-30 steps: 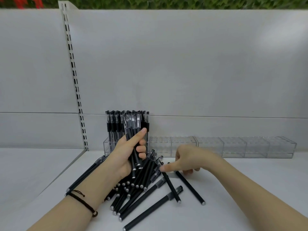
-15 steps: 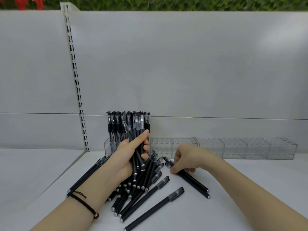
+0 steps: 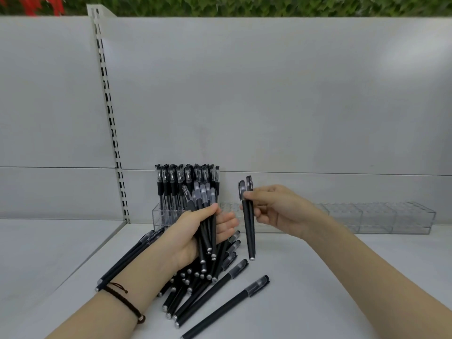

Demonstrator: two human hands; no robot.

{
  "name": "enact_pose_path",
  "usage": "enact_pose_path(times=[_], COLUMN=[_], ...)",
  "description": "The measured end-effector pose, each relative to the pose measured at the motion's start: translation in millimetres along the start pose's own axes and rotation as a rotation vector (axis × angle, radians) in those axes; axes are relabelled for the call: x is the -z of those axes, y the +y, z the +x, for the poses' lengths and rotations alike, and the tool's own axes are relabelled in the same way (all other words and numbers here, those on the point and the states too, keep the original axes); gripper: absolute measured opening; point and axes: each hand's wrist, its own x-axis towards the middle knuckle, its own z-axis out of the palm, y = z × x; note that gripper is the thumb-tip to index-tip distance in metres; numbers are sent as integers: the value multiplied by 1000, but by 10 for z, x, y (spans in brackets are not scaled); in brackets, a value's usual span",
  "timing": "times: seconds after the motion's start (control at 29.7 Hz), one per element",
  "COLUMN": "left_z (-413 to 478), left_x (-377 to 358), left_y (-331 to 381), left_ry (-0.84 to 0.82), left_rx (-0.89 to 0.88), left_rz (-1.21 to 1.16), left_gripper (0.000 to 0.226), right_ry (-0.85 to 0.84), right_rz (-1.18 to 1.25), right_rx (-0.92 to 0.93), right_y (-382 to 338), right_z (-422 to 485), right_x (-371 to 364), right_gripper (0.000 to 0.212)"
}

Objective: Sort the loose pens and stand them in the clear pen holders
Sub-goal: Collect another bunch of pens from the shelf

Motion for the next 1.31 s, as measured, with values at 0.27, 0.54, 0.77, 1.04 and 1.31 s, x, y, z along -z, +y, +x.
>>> enact_pose_path(times=[0.27,0.54,0.77,1.04,1.31], left_z=[-69,-52,-15,18,4], left_x=[-6,-26,14,35,35], left_y=[-28,-67,-14,41,31], left_ry=[-228,-251,-162,-76,-78], left_rx=[34,-20,-129,-124,-103], left_rz=[204,261,244,107,84], left_gripper=[34,17,17,24,21], right_ry=[30,97,-50,-485,-563], right_rz=[-118,-261,-337,-796,-1041], right_rx=[178,235,164,-23,16], right_y=[44,70,92,229,215], right_z=[-25,-24,-37,-125,-130], right_x=[-155,-189,-75,146,181], right_gripper=[13,14,17,29,28])
